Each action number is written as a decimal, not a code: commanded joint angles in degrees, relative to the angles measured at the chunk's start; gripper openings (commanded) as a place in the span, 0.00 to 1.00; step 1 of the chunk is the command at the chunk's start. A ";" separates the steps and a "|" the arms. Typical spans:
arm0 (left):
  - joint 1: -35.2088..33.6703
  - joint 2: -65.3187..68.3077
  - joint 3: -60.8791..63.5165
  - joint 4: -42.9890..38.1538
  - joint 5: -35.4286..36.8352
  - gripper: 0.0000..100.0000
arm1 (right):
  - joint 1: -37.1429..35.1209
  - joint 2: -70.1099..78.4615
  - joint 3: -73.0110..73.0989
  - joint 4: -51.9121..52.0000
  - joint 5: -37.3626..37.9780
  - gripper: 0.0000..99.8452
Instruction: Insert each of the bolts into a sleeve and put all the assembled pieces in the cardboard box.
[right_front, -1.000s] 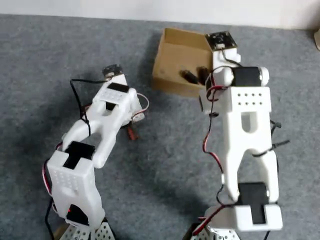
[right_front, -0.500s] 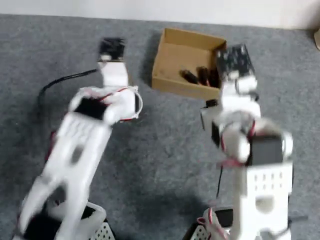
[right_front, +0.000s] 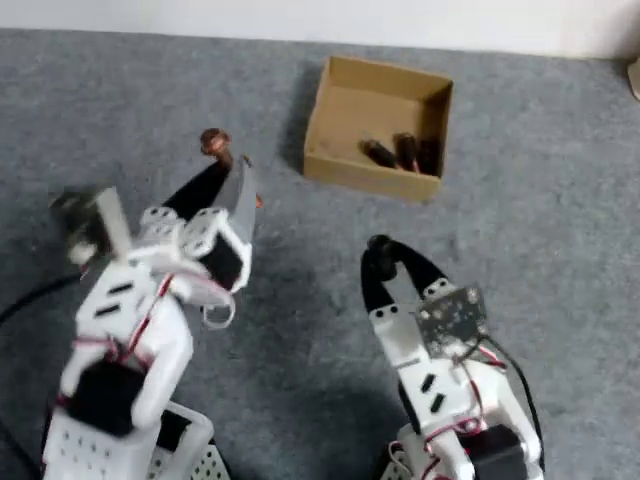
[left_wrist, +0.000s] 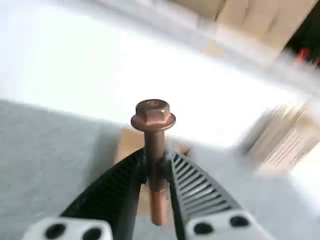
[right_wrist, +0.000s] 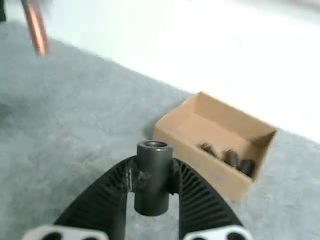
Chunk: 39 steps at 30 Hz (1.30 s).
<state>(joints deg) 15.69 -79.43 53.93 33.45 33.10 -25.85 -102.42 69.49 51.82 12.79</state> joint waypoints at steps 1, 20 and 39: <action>6.64 -8.13 9.71 -11.34 4.13 0.00 | -4.18 -1.10 0.40 -5.76 0.18 0.01; 19.03 -20.26 26.42 -16.62 2.20 0.00 | -12.09 -3.03 4.53 -6.64 0.44 0.01; 19.47 -19.82 27.38 -12.13 1.67 0.00 | -8.40 -3.03 4.09 -6.64 0.35 0.01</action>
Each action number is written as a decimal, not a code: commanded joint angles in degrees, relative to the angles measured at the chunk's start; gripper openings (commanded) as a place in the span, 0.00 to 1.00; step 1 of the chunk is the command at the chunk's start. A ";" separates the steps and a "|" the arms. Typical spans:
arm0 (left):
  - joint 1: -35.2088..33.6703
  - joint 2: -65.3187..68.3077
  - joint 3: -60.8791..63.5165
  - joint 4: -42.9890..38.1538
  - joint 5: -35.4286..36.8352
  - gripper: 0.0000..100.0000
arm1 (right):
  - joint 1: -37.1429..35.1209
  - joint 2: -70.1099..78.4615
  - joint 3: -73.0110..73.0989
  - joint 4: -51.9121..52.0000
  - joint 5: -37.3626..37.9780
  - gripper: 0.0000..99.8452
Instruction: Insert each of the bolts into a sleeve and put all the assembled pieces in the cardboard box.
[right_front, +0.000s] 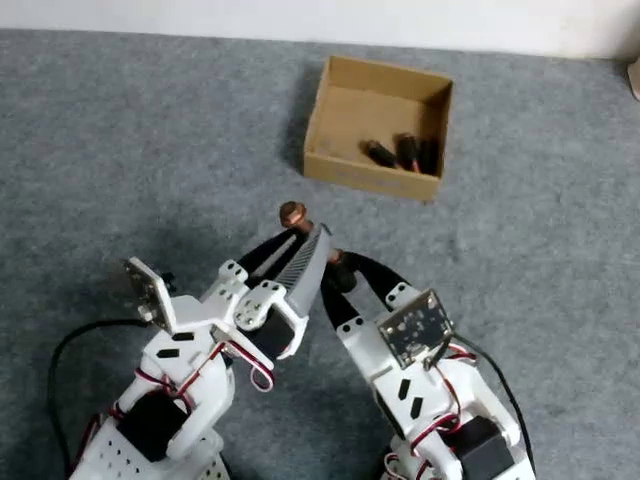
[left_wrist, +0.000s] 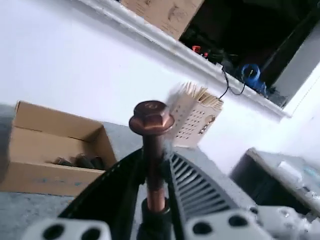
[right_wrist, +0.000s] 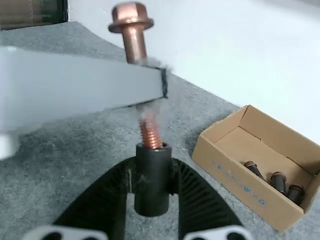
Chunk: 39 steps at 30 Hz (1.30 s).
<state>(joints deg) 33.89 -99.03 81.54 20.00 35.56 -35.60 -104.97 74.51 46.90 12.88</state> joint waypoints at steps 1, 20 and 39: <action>1.36 -0.22 -0.13 2.11 -1.85 0.00 | 1.36 -0.48 -0.92 -1.71 0.26 0.01; 9.54 -0.66 11.38 3.52 -13.19 0.00 | -0.84 -0.48 -0.84 1.89 0.26 0.01; 6.20 -0.75 0.31 14.68 -6.33 0.36 | -0.84 -0.48 1.27 1.54 0.35 0.01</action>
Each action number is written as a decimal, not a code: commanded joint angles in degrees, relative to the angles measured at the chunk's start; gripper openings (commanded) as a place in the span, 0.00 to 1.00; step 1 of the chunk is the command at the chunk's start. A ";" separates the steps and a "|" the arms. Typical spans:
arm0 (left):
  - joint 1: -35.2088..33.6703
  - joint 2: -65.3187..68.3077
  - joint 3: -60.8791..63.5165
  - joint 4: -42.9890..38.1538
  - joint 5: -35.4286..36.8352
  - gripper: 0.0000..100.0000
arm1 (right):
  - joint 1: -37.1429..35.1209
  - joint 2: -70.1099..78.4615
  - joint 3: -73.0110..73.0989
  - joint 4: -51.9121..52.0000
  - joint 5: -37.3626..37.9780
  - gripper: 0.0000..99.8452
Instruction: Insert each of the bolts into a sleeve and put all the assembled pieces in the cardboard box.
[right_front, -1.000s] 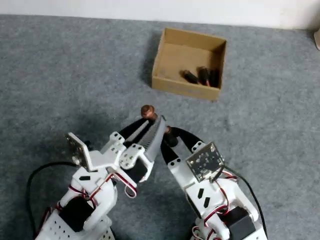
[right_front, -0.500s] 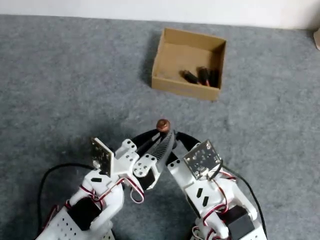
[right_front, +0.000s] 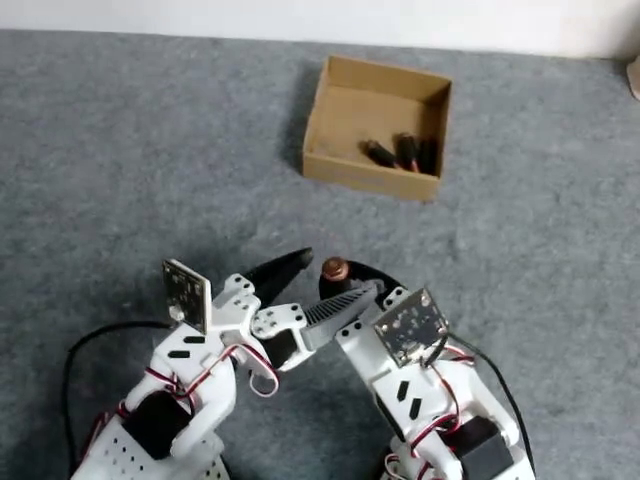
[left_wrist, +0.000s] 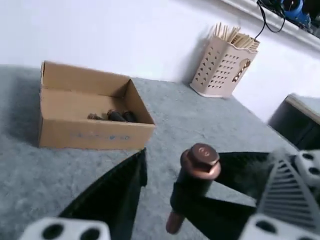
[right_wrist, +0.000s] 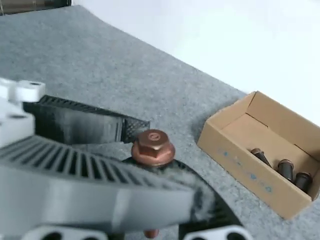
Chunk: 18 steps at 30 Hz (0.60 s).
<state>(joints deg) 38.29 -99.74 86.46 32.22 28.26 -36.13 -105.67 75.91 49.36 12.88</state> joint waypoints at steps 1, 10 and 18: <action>1.80 -0.04 -5.76 3.34 0.97 0.36 | -0.31 0.22 0.13 -0.92 0.35 0.01; -14.90 0.57 -16.75 19.16 0.53 0.36 | -0.31 0.22 0.48 -0.92 0.35 0.01; -14.90 0.66 -17.19 19.16 -0.09 0.36 | -0.22 0.22 8.13 -8.66 0.44 0.01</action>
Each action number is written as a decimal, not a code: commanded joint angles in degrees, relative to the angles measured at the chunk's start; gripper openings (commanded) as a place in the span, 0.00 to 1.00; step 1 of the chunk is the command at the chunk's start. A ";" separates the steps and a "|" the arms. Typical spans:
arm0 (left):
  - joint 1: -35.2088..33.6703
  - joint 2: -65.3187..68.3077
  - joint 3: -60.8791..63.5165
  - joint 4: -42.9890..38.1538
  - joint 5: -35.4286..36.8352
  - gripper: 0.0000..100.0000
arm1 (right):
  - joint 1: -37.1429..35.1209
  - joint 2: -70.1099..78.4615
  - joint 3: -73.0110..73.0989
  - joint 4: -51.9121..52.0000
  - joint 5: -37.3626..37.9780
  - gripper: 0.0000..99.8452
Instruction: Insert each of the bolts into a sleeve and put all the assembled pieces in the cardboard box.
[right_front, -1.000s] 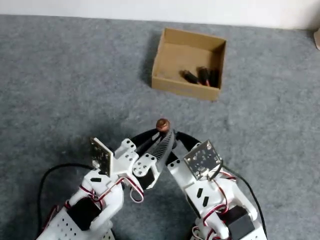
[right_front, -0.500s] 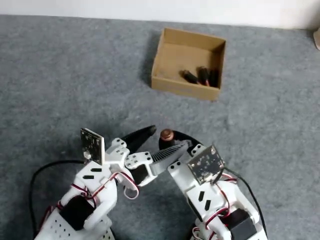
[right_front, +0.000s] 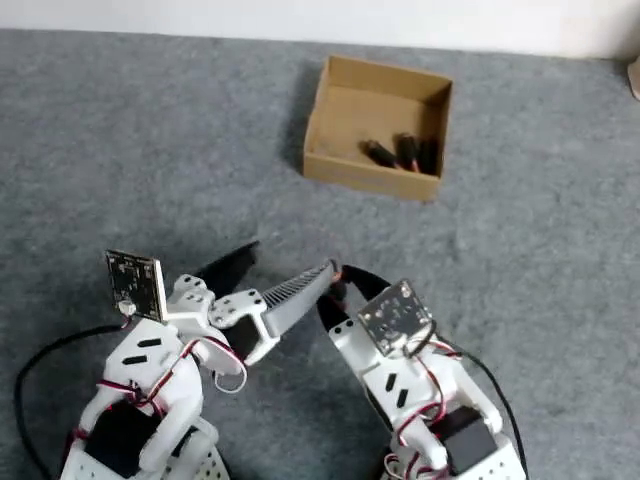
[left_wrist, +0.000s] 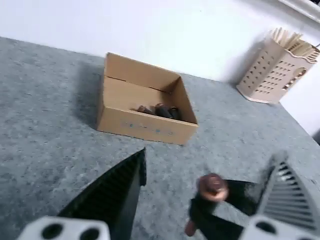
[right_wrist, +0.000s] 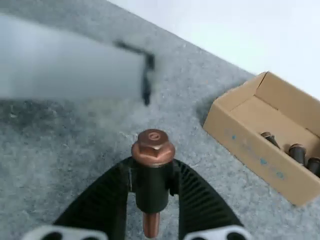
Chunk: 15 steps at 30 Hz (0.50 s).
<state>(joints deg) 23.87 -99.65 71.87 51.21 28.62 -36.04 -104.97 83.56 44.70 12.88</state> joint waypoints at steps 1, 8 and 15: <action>-1.80 0.57 -2.51 0.18 -2.29 0.36 | -0.31 -0.48 0.92 -4.18 0.44 0.01; -7.25 3.12 11.03 -17.14 -26.20 0.12 | -0.22 -0.48 1.54 -5.49 4.92 0.01; -7.69 21.85 14.20 -33.49 -33.14 0.00 | 0.66 -0.40 7.69 -11.21 6.86 0.01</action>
<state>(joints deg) 17.45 -85.14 88.66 21.58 -3.47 -36.04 -104.97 91.47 36.53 18.86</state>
